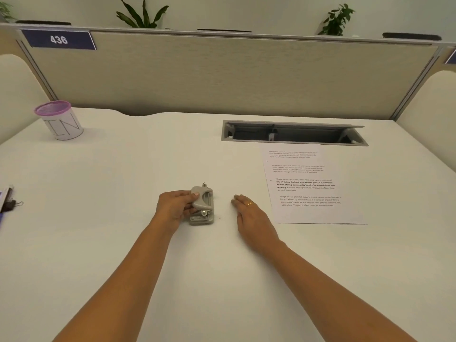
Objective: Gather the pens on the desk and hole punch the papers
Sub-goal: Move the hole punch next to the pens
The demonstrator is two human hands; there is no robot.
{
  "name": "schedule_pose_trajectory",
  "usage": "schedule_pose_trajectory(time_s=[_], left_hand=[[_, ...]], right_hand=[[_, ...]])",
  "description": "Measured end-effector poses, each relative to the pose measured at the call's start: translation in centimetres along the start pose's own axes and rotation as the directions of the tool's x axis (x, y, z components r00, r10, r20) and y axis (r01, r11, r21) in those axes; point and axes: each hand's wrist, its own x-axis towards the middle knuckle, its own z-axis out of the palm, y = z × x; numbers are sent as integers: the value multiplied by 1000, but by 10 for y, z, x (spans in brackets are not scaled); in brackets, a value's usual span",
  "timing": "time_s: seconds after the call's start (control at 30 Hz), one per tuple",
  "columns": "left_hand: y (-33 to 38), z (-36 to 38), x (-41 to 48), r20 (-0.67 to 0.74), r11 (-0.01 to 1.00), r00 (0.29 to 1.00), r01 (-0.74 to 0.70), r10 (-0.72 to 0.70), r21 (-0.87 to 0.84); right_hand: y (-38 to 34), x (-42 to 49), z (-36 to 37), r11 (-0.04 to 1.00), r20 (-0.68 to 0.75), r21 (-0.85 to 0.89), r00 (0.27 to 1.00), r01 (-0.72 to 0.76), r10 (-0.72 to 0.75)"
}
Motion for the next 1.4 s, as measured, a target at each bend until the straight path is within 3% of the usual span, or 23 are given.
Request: schedule_pose_trajectory(time_s=[0.53,0.9,1.17,1.23,1.3,1.4], left_hand=[[-1,-20,-1,-35,999,999,-41,41,9],[26,-108,4,-222,991,969,-82,104,102],[47,-197,21,-441,960,886,-14,142,280],[50,-210,21,-502,904,838,24,215,427],[50,-210,18,-515,773,779,63,357,631],[39,-189,11,-386,585,691,-65,611,809]], right_hand=[[-3,3,6,998,-17,8,998,-56,56],[-25,15,20,997,-45,31,996,-71,72],[-33,23,23,985,-35,121,991,-121,126],[-34,26,23,982,-29,143,991,-125,131],[-34,29,22,979,-31,160,990,-128,135],[-34,32,21,974,-39,181,989,-134,143]])
